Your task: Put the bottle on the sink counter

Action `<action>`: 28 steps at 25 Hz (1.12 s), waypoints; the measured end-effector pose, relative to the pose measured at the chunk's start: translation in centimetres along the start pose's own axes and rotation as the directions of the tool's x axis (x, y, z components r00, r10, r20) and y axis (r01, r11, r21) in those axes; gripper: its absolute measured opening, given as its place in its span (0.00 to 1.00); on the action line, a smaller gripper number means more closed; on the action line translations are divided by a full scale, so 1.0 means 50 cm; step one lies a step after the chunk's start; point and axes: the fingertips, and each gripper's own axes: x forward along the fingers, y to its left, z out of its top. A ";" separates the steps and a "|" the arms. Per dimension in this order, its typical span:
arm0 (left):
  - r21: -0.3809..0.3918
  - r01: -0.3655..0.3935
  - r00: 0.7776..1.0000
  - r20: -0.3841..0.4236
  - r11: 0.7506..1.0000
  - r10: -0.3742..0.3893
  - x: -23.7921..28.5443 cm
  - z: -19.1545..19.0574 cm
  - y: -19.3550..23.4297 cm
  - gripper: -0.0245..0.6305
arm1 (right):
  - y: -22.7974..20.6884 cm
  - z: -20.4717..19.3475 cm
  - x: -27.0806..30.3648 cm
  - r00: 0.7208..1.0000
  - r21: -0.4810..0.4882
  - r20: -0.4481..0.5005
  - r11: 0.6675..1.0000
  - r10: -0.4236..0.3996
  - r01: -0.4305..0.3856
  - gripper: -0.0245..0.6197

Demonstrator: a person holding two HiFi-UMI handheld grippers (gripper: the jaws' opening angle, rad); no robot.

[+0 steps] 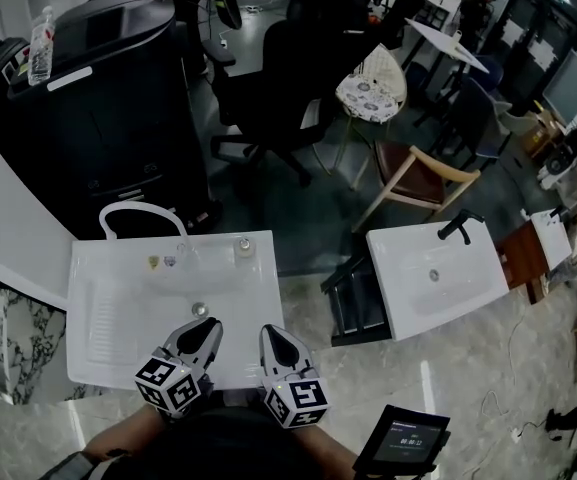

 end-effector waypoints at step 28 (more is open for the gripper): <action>-0.028 -0.003 1.000 -0.025 1.000 0.002 0.013 -0.012 0.011 0.10 | 0.011 0.016 -0.002 0.999 -0.052 0.040 0.999 0.012 -0.010 0.03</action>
